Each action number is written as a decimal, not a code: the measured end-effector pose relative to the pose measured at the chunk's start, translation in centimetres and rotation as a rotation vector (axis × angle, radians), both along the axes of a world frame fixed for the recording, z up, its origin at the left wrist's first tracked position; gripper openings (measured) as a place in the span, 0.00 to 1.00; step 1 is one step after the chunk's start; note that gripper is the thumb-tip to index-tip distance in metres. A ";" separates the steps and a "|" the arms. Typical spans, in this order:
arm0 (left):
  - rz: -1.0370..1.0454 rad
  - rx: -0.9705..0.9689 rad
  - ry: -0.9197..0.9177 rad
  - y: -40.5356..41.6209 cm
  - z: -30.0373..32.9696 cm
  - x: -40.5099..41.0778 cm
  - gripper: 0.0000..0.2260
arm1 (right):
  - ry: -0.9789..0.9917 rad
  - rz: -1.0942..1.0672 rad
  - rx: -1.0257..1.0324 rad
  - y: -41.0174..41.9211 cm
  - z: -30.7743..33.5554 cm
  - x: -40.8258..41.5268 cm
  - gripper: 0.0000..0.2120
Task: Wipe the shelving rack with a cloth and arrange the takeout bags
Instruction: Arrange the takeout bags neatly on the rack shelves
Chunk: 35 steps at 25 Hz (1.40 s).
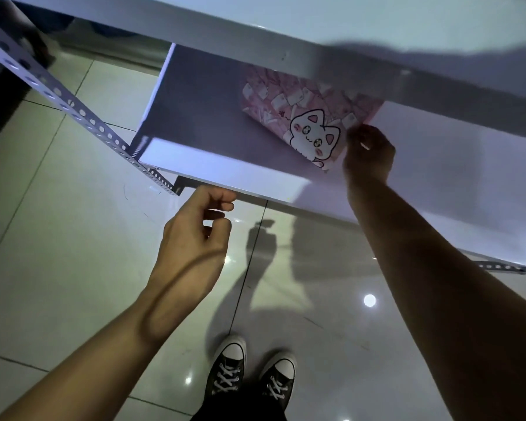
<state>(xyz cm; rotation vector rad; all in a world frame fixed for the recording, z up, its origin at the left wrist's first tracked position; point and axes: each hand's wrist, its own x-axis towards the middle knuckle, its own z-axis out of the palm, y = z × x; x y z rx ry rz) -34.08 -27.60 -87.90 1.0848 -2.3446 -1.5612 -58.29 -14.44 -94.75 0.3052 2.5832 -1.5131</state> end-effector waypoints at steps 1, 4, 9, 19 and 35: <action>-0.008 -0.001 -0.003 -0.2 -0.1 0.1 0.17 | 0.000 -0.004 -0.016 0.3 -0.1 0.1 0.10; -0.031 0.005 -0.027 -0.3 -0.1 0.5 0.17 | 0.018 0.037 -0.092 2.1 0.4 2.5 0.10; -0.074 0.041 -0.083 0.1 0.3 1.3 0.19 | -0.137 0.015 -0.302 7.0 2.6 8.6 0.08; -0.167 -0.025 -0.050 2.3 4.0 2.0 0.14 | -0.194 0.036 -0.352 14.6 9.7 18.0 0.15; -0.197 0.082 -0.086 14.3 23.0 11.9 0.14 | -0.202 -0.187 -0.351 25.8 29.1 29.9 0.16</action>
